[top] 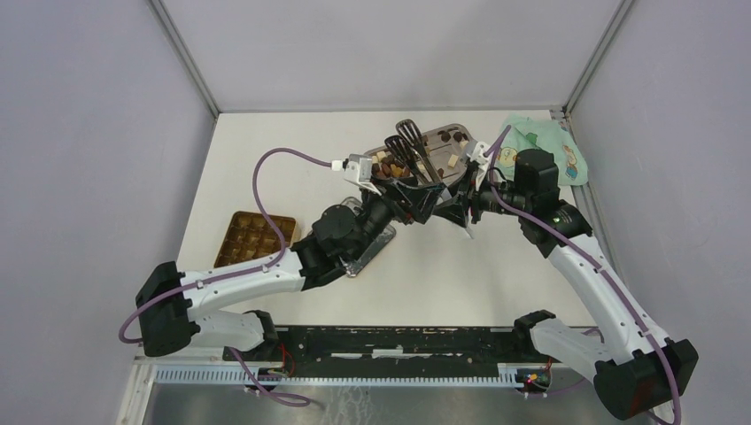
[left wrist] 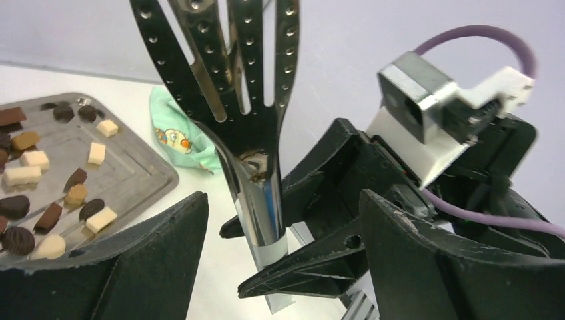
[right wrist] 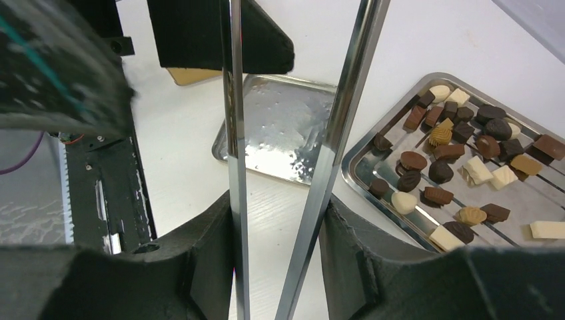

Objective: Pack the chocolate
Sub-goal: Pick up the clamp from the center of the board.

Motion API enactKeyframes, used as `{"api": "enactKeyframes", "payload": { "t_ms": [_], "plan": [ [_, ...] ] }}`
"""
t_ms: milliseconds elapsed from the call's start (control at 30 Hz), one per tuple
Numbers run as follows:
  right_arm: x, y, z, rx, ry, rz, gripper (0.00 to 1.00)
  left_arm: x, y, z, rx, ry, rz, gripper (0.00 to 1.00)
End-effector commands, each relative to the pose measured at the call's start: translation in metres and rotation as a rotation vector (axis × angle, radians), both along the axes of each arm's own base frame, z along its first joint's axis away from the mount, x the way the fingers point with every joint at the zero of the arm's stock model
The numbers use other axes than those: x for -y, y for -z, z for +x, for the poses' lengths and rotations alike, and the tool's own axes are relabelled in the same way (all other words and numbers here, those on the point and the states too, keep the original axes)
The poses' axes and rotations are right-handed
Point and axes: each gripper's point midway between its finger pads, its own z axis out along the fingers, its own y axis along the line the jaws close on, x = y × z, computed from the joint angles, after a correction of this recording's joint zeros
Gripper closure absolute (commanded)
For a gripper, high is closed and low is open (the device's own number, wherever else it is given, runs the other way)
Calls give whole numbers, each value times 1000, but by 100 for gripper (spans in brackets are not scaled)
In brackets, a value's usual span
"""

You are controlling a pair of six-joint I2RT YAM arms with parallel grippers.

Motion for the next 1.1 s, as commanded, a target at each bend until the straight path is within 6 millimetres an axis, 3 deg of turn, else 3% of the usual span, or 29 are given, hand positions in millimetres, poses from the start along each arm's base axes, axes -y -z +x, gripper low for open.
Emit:
{"api": "enactKeyframes", "payload": {
  "t_ms": [0, 267, 467, 933, 1067],
  "plan": [
    [-1, -27, 5, 120, -1, 0, 62, -6, -13, 17, -120, -143, -95, 13],
    [0, -24, 11, 134, 30, -25, 61, -3, -5, 26, -236, -224, -108, 30],
    [3, -19, 16, 155, 62, -64, 62, 4, 12, 35, -348, -288, -85, 31],
    [-4, -15, 8, 158, 5, -56, 60, 9, 27, 47, -461, -378, -130, 73],
    [-6, -12, 7, 130, 2, -31, 58, 5, 30, 44, -489, -375, -174, 80]
  ]
}}
